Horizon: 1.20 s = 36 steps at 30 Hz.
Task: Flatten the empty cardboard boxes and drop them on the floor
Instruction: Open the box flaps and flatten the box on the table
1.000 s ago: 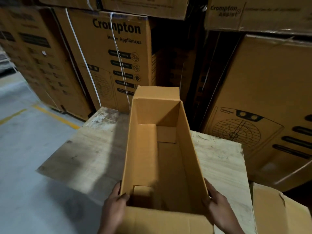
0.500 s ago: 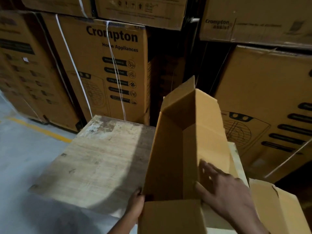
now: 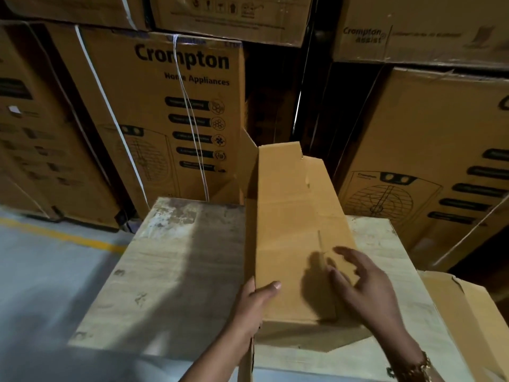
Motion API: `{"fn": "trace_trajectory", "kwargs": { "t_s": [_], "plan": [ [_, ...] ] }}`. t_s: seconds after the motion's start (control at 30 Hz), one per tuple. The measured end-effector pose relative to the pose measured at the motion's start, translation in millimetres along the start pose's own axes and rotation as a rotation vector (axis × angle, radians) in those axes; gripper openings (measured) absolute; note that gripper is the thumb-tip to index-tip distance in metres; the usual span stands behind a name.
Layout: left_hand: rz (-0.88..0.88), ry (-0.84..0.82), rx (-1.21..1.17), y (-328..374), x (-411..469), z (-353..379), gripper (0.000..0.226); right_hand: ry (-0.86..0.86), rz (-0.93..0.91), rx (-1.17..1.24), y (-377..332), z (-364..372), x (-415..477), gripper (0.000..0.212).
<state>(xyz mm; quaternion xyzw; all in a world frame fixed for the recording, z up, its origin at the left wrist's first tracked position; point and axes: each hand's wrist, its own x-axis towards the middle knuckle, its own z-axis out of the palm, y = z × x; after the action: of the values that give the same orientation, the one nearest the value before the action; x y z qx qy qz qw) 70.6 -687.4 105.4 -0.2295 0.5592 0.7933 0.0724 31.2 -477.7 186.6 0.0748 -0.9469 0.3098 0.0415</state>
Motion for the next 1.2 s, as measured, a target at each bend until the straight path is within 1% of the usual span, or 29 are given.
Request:
{"fn": "trace_trajectory", "kwargs": {
  "t_s": [0.03,0.07,0.1,0.13,0.17,0.2,0.23,0.27,0.3,0.33,0.4,0.43,0.5,0.57,0.6,0.63,0.7,0.73,0.77,0.83,0.87,0.9,0.97,1.0,1.03,1.07,1.1,1.13,1.2],
  "plan": [
    [-0.003,0.025,0.002,1,0,-9,0.072,0.007,0.092,-0.018,14,0,1,0.063],
    [-0.014,0.056,-0.005,0,0,-18,0.071,-0.024,0.223,0.005,27,1,1,0.082],
    [-0.006,0.097,-0.003,-3,2,-27,0.064,-0.083,0.388,0.135,33,3,-1,0.098],
    [0.009,0.145,0.014,-6,2,-32,0.054,-0.157,0.524,0.334,38,8,-6,0.103],
    [0.035,0.188,0.039,-6,0,-34,0.050,-0.237,0.599,0.550,36,13,-14,0.094],
    [0.071,0.237,0.089,-7,0,-35,0.058,-0.294,0.623,0.716,32,17,-22,0.075],
    [0.105,0.269,0.144,-10,2,-35,0.071,-0.317,0.629,0.805,27,20,-28,0.061],
    [0.121,0.292,0.161,-9,4,-33,0.077,-0.331,0.622,0.877,25,24,-34,0.059],
    [0.131,0.309,0.175,-7,7,-30,0.073,-0.322,0.622,0.953,22,27,-37,0.066],
    [0.116,0.307,0.177,0,7,-27,0.062,-0.283,0.629,0.998,20,28,-39,0.077],
    [0.085,0.240,0.144,11,10,-21,0.039,-0.208,0.597,0.997,13,21,-43,0.093],
    [0.082,0.196,0.122,15,13,-20,0.035,-0.180,0.570,0.980,11,15,-43,0.096],
    [0.031,0.129,0.067,17,13,-24,0.040,-0.153,0.463,0.920,2,2,-48,0.097],
    [-0.081,0.109,-0.040,4,19,-38,0.044,-0.210,0.371,0.756,-17,-3,-51,0.085],
    [-0.155,0.110,-0.134,-4,18,-47,0.046,-0.250,0.315,0.610,-27,0,-53,0.082],
    [-0.214,0.148,-0.218,-15,21,-58,0.053,-0.288,0.235,0.417,-37,6,-54,0.084],
    [-0.334,0.259,-0.273,-40,27,-81,0.076,-0.325,0.076,0.089,-50,29,-54,0.091],
    [-0.367,0.276,-0.294,-51,31,-93,0.086,-0.330,0.021,-0.004,-56,41,-54,0.092],
    [-0.385,0.300,-0.290,-56,32,-103,0.085,-0.327,-0.024,-0.069,-61,53,-54,0.092],
    [-0.373,0.289,-0.288,-55,31,-119,0.073,-0.327,-0.104,-0.152,-72,75,-57,0.089],
    [-0.369,0.282,-0.310,-53,31,-130,0.073,-0.340,-0.143,-0.179,-76,86,-59,0.086],
    [-0.351,0.277,-0.280,-46,27,-138,0.075,-0.369,-0.176,-0.199,-79,95,-60,0.083],
    [-0.332,0.208,-0.207,-37,27,-152,0.079,-0.449,-0.218,-0.227,-81,110,-61,0.077],
    [-0.335,0.183,-0.160,-34,29,-158,0.077,-0.485,-0.232,-0.245,-80,116,-61,0.075],
    [-0.324,0.210,-0.089,-28,28,-159,0.068,-0.494,-0.244,-0.265,-79,119,-60,0.074],
    [-0.310,0.210,-0.039,-25,29,-161,0.060,-0.460,-0.244,-0.275,-77,118,-57,0.072],
    [-0.270,0.215,0.041,-19,27,-159,0.058,-0.392,-0.228,-0.277,-75,114,-53,0.069],
    [-0.211,0.212,0.150,-14,25,-157,0.065,-0.311,-0.207,-0.284,-72,108,-46,0.065],
    [-0.012,0.252,0.506,3,13,-145,0.068,-0.162,-0.192,-0.361,-61,92,-27,0.058]
  ]
}}
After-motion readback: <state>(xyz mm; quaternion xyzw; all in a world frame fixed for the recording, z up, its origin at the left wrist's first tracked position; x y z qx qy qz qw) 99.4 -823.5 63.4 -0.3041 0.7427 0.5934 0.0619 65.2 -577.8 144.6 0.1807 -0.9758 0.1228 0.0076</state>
